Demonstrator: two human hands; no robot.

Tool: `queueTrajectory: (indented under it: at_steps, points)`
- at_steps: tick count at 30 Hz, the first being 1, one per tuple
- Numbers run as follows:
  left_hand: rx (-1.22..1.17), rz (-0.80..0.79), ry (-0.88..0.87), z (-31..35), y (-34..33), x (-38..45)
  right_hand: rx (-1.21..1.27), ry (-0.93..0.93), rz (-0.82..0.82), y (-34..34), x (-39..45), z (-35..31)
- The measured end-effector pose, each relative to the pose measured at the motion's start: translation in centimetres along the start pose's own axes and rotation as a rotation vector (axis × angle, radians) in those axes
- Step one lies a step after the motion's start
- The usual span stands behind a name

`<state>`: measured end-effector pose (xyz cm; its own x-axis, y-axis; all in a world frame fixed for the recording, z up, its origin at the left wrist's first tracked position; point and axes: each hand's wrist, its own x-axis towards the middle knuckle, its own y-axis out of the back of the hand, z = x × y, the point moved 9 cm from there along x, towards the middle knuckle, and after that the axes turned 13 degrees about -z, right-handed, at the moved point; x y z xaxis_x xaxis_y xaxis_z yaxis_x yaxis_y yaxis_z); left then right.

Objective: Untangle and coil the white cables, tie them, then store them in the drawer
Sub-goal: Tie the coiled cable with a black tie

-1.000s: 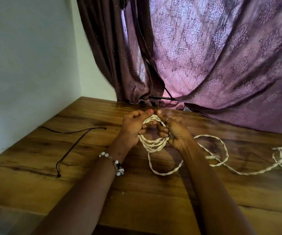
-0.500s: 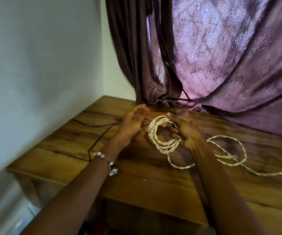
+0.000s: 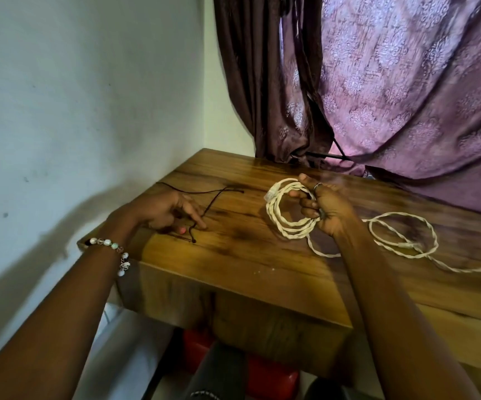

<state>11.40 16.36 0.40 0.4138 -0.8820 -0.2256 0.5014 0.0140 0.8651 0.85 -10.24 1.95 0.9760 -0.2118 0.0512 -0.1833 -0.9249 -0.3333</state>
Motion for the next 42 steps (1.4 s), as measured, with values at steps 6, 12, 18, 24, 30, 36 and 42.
queueTrajectory:
  at_steps: [6, 12, 18, 24, 30, 36, 42]
  points:
    - [-0.133, 0.170, -0.041, 1.9, -0.1, 1.4, 0.003, -0.012, 0.003, -0.2, -0.4, -0.1]
    - [-0.486, 0.490, -0.158, 7.7, 2.0, 3.0, -0.048, 0.084, 0.033, 1.0, -0.7, -1.9]
    - [-0.514, 0.546, -0.216, 14.7, 4.0, 7.8, -0.079, 0.251, 0.158, 1.8, -1.7, -5.3]
    - [-0.511, 0.702, -0.026, 16.2, 3.4, 12.2, -0.154, 0.385, 0.269, 3.8, -0.9, -7.4]
    - [-0.779, 0.778, 0.015, 15.4, 1.7, 16.6, -0.064, 0.383, 0.294, 5.8, 1.2, -6.0]
    - [-0.798, 0.788, -0.025, 15.1, 0.2, 19.2, -0.113, 0.374, 0.233, 6.4, 2.1, -5.8]
    - [-0.230, 0.839, 0.056, 16.2, 1.3, 17.8, -0.164, 0.346, 0.215, 6.4, 2.7, -5.3]
